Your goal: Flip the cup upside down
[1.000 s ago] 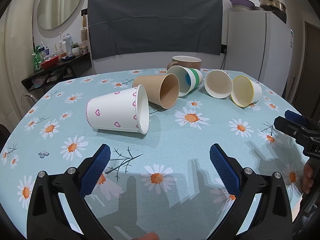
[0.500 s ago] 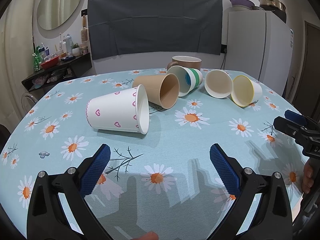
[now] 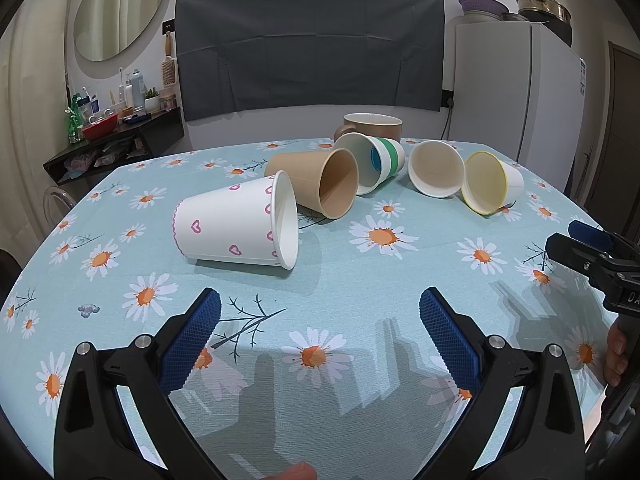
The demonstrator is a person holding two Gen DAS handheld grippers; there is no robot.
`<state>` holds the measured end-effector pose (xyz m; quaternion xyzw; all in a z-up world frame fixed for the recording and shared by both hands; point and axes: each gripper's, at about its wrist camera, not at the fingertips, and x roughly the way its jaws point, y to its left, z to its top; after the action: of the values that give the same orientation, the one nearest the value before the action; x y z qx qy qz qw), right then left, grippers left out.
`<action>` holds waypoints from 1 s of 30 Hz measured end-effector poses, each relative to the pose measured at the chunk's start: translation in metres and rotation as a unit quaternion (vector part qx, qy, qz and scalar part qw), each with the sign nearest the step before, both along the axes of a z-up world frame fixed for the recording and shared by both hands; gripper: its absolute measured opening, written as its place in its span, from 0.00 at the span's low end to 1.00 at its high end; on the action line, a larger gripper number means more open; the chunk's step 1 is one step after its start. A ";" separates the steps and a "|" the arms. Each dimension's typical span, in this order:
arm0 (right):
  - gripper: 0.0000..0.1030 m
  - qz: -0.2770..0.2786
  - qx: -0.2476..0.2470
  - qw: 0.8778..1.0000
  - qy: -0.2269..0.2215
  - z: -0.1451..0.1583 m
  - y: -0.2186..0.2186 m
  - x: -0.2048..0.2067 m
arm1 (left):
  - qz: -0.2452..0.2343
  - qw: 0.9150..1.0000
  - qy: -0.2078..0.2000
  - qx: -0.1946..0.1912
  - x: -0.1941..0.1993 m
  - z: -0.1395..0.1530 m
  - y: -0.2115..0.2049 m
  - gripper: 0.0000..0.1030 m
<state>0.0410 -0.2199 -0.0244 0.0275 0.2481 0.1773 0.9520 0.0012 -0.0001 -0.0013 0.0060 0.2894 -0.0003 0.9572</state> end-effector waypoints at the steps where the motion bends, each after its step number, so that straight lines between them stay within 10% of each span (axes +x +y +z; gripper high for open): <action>1: 0.92 0.000 0.000 1.000 0.000 0.000 0.000 0.000 | 0.000 1.000 0.000 0.000 0.000 0.000 0.000 0.94; 30: 0.92 -0.007 -0.007 1.000 0.003 -0.001 0.000 0.001 | 0.000 1.000 -0.001 0.002 0.000 0.001 -0.001 0.94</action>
<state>0.0422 -0.2195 -0.0249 0.0228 0.2524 0.1688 0.9525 0.0011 -0.0010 0.0002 0.0076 0.2881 -0.0002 0.9576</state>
